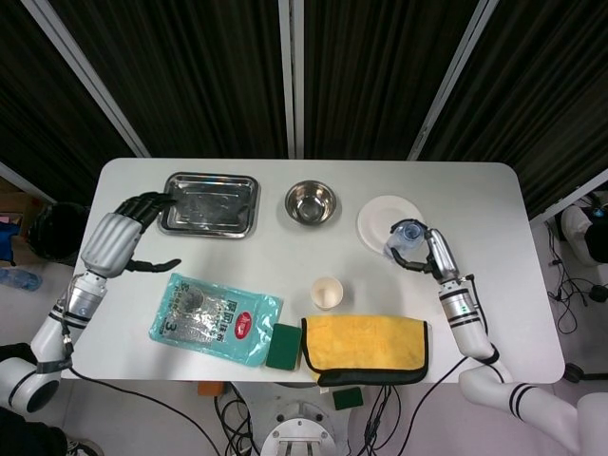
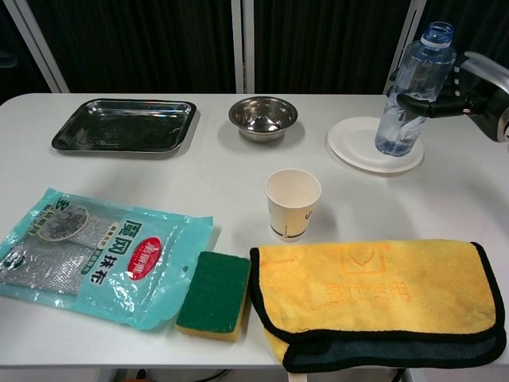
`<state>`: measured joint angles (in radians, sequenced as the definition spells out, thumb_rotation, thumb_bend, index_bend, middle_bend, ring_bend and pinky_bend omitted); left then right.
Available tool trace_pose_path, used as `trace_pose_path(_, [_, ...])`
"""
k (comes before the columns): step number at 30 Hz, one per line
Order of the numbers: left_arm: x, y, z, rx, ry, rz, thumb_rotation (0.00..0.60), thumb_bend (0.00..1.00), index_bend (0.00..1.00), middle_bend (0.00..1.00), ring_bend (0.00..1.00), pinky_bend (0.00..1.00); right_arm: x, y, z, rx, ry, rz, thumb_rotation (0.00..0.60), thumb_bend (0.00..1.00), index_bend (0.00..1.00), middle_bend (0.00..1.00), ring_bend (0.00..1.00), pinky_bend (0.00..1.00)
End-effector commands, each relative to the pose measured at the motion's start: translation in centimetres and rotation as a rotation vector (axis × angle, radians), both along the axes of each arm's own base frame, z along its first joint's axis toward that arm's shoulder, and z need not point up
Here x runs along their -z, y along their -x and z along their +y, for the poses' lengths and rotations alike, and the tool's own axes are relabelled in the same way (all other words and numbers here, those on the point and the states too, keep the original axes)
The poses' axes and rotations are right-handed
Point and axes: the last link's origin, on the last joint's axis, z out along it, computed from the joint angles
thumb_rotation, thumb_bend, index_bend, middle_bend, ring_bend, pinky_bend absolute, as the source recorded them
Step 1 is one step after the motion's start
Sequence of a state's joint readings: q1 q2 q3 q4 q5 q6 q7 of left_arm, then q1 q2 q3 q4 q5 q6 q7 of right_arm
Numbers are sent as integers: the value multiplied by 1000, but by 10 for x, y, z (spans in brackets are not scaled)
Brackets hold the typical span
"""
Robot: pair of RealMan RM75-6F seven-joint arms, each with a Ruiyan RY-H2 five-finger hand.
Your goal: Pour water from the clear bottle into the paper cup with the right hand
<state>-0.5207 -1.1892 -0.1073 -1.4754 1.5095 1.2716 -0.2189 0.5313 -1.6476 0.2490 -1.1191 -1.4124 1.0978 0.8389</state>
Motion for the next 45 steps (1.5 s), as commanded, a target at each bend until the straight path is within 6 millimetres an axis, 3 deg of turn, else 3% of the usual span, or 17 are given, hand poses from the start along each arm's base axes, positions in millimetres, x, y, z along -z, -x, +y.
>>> trace_pose_path(1, [-6, 11, -7, -21, -29, 13, 380, 92, 167, 151, 120, 186, -17, -9, -8, -54, -11, 79, 600, 478, 587, 457, 324, 384])
trace_pose_path(6, [-14, 26, -20, -57, -64, 7, 381, 92, 167, 151, 120, 186, -22, -13, -10, -89, -73, 193, 600, 479, 587, 458, 325, 386])
trace_pose_path(17, [-19, 42, -34, -87, -88, 1, 385, 93, 167, 151, 120, 186, 0, -17, -1, -202, -150, 424, 600, 478, 598, 466, 334, 392])
trace_pose_path(35, [-20, 40, -34, -67, -84, -46, 375, 93, 167, 151, 120, 186, 37, -41, 5, -364, -216, 646, 600, 479, 615, 478, 341, 401])
trace_pose_path(45, [-23, 35, -30, -55, -74, -81, 371, 92, 167, 151, 120, 185, 42, -56, 3, -451, -167, 772, 600, 478, 625, 484, 351, 411])
